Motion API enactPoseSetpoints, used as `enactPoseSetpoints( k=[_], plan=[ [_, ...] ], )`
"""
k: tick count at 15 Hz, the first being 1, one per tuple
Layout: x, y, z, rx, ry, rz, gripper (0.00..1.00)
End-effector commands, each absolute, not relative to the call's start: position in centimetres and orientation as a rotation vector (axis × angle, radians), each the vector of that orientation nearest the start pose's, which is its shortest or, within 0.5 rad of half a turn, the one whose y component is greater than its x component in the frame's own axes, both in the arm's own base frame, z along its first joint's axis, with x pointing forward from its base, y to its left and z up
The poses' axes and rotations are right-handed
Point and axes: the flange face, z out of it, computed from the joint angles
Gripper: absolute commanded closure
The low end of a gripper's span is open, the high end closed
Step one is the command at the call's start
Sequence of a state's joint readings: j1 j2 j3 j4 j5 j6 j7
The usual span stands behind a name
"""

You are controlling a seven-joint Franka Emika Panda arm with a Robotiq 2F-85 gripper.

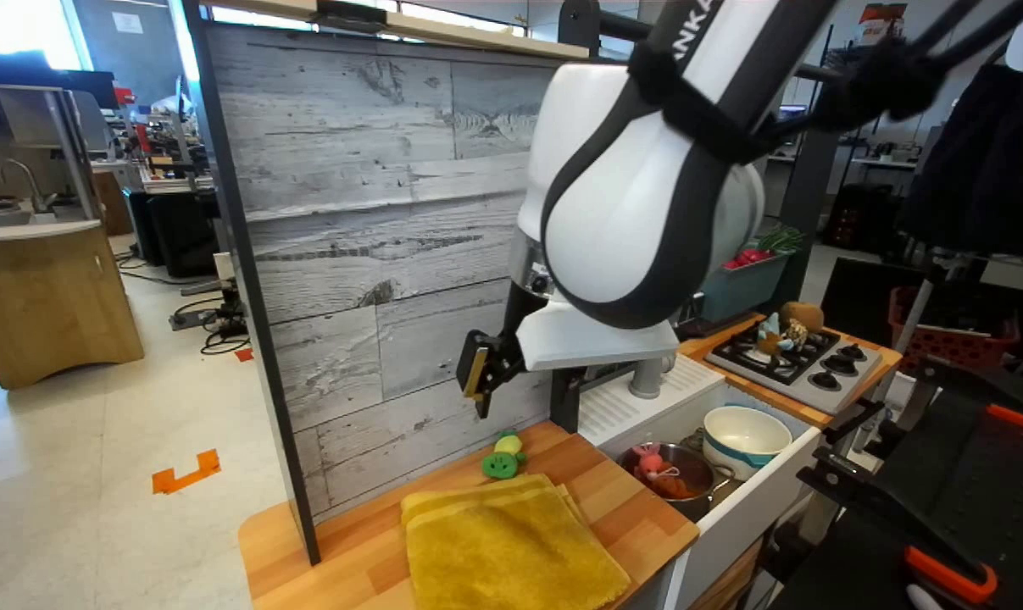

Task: Pick up the object plush toys from the counter and stove and put them in the pots, then wipe the counter

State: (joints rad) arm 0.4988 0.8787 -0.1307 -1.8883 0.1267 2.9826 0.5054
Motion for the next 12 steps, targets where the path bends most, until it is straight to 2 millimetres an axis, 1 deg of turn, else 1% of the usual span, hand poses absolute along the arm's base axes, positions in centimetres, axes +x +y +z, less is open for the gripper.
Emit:
enactPoseSetpoints(
  k=[1, 4, 6, 7, 8, 9, 10, 12],
  plan=[
    [62.1, 23.2, 2.2, -3.106, 0.331, -0.301, 0.00],
    [63.3, 23.7, -1.0, -3.137, 0.314, -0.276, 0.00],
    [63.8, 24.3, -2.8, -3.149, 0.284, -0.300, 0.00],
    [63.9, 24.6, -3.4, -3.147, 0.273, -0.314, 0.18],
    [63.9, 24.9, -4.0, -3.146, 0.259, -0.331, 0.28],
    [63.7, 25.2, -4.4, -3.148, 0.251, -0.339, 0.35],
    [63.5, 25.5, -4.5, -3.148, 0.234, -0.348, 0.44],
    [63.1, 26.0, -4.0, -3.146, 0.220, -0.351, 0.58]
  ],
)
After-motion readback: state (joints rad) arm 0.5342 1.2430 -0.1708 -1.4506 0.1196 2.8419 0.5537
